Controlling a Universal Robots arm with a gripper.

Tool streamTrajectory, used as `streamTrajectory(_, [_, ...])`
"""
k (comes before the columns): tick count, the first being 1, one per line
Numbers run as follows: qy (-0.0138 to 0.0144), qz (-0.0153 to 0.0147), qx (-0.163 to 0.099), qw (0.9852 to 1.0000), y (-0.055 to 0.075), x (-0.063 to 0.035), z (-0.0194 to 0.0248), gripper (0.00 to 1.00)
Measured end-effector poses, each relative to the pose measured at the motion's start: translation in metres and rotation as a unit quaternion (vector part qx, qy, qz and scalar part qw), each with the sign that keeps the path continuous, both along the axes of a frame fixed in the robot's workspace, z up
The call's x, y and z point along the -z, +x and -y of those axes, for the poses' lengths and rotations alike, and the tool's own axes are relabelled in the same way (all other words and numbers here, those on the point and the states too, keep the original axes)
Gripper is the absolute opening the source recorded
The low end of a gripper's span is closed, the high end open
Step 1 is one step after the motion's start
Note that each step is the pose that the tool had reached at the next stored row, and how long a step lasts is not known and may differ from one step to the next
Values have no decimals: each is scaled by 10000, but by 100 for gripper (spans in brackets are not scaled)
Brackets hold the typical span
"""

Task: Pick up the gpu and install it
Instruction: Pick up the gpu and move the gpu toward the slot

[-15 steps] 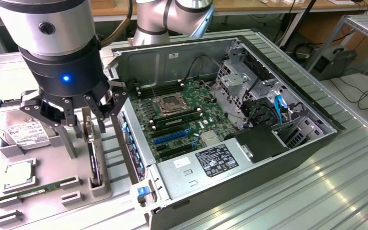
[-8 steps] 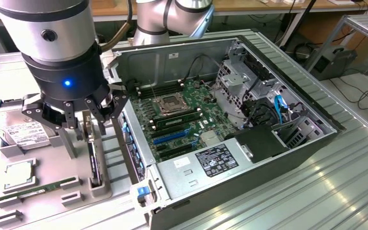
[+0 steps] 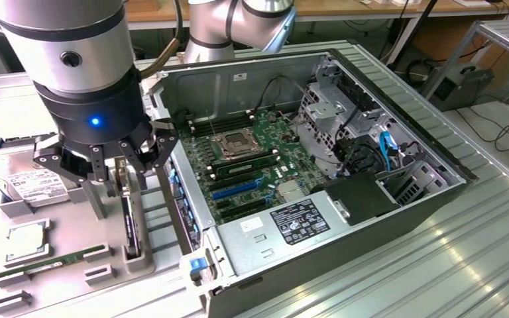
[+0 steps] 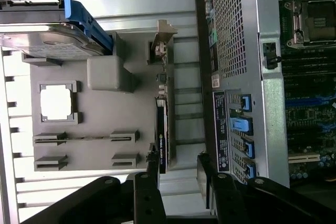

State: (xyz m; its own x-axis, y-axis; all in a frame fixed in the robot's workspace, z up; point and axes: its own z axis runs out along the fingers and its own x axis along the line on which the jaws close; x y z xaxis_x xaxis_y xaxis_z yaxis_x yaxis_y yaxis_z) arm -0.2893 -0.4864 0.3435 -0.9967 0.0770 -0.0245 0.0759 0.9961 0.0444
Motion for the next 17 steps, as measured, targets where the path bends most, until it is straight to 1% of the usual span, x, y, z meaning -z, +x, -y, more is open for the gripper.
streamTrajectory(11, [0, 0, 0, 10000, -7, 87, -3, 42])
streamTrajectory(17, [0, 0, 0, 10000, -10, 122, -13, 42])
